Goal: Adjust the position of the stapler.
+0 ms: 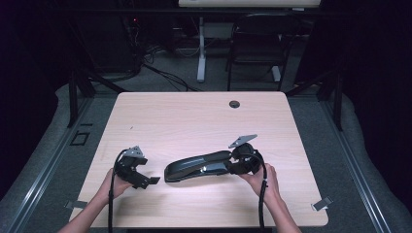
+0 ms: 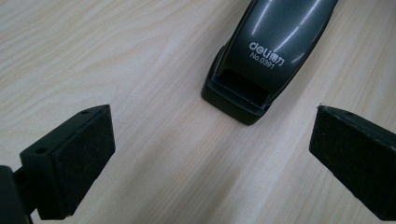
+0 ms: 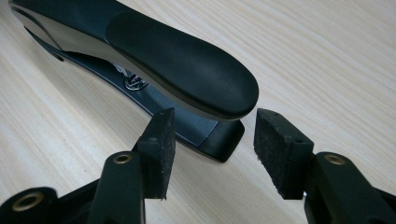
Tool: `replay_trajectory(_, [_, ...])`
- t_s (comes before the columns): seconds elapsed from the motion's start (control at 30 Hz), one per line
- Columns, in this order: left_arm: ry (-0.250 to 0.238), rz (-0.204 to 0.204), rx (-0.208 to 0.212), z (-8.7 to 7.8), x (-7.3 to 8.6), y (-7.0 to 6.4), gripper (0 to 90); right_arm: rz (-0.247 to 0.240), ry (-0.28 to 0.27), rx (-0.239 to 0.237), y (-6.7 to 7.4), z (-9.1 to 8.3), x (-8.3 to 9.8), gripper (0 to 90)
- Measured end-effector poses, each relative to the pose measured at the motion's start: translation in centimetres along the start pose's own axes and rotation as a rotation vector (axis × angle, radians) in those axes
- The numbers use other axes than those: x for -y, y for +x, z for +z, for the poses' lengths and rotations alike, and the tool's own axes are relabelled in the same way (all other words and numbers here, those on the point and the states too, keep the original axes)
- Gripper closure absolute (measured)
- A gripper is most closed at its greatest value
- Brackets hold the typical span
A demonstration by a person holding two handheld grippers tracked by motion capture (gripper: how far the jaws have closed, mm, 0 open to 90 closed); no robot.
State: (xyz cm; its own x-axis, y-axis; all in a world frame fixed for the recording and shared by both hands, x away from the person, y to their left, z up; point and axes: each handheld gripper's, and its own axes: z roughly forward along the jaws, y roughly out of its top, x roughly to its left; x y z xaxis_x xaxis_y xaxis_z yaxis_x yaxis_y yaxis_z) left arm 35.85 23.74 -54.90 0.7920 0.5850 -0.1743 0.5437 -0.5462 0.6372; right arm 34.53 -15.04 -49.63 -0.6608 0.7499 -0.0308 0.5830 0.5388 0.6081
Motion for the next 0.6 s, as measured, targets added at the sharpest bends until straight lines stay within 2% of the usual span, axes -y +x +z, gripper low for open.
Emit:
replay_trajectory(0.03, [-0.001, -0.003, 0.001, 0.0, 0.0, 0.0, 0.0, 0.005, 0.002, 0.002, 0.1, 0.0, 0.0, 43.0])
replay_trajectory(0.17, [-0.001, -0.007, 0.006, 0.0, 0.0, 0.2, 0.0, 0.045, -0.008, 0.020, 0.1, 0.0, 0.3, 39.7])
replay_trajectory(0.23, [-0.001, -0.008, 0.005, 0.0, 0.0, 0.2, 0.0, 0.060, -0.004, 0.014, 0.2, -0.1, 0.5, 38.1])
replay_trajectory(0.3, [-0.001, -0.007, -0.010, 0.0, -0.1, 0.2, 0.0, 0.078, -0.012, 0.013, 0.2, -0.1, 0.7, 36.7])
replay_trajectory(0.37, [-0.005, -0.011, 0.001, 0.0, 0.0, 0.2, 0.0, 0.074, -0.007, 0.018, 0.2, -0.2, 0.8, 36.3])
replay_trajectory(0.6, [-0.009, -0.007, -0.005, -0.1, 0.0, 0.2, 0.0, 0.103, -0.019, 0.030, 0.3, 0.0, 1.5, 36.1])
